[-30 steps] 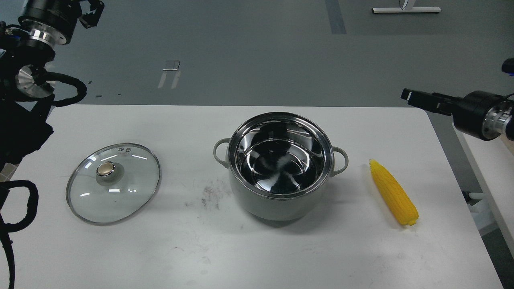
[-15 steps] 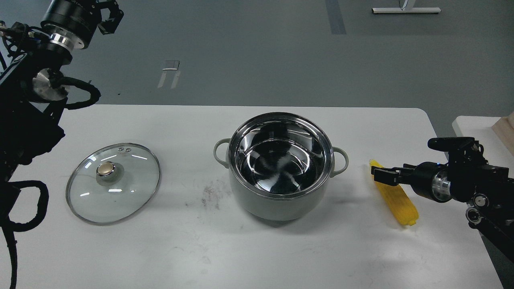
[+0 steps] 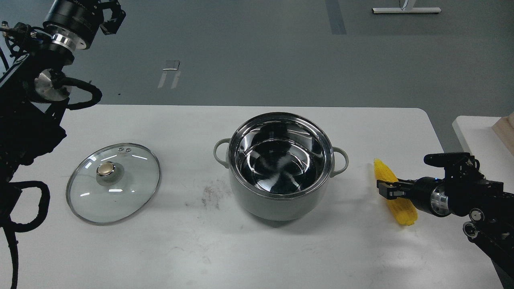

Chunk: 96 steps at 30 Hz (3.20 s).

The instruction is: Open pot and put corn in

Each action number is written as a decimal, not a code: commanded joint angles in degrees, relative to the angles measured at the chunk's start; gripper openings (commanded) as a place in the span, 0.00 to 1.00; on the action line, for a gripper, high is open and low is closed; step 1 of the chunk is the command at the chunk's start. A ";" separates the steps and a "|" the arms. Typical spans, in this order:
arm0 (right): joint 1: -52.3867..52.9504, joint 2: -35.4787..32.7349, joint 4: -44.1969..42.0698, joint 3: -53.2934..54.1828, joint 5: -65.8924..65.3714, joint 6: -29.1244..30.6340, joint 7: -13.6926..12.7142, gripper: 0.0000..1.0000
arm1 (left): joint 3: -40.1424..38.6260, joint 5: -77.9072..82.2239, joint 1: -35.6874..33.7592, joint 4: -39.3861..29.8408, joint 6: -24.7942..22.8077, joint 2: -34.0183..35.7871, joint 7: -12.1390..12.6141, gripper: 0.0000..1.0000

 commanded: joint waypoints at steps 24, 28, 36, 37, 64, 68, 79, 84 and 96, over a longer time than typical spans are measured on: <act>12.73 18.25 16.15 5.05 0.94 0.00 -4.37 0.00 | 0.09 0.00 -0.24 -3.75 0.00 0.97 0.26 0.96; 13.08 19.92 13.61 -0.24 0.67 0.00 -4.46 0.00 | 0.09 0.00 -0.16 -3.75 0.00 1.50 0.17 0.96; 14.58 20.36 9.74 -4.65 0.59 0.00 -4.46 0.44 | 0.00 0.00 0.02 -3.75 0.00 1.76 0.09 0.96; 14.58 20.54 9.47 -4.65 0.59 0.00 -4.37 0.52 | 0.00 0.00 0.02 -3.75 0.00 1.76 0.09 0.96; 21.08 27.38 10.26 22.63 3.30 0.00 -2.79 0.98 | -0.09 -0.18 -0.16 -3.75 0.00 2.02 0.53 0.98; 22.57 28.10 9.29 32.69 9.54 0.00 -2.79 1.00 | -0.09 -0.61 -0.07 -3.75 0.00 1.94 0.53 0.98; 24.25 17.82 -5.55 47.20 39.32 0.00 -2.18 1.00 | -0.97 -1.06 0.55 -3.67 0.00 1.94 0.52 0.98; 23.28 16.41 -17.22 49.66 58.29 0.00 1.51 1.00 | -0.17 -1.06 0.98 -3.05 0.00 1.76 0.61 0.98; 23.98 21.23 -29.03 49.14 71.34 0.00 5.74 1.00 | -1.32 -7.54 3.27 -2.96 0.00 2.20 0.61 0.98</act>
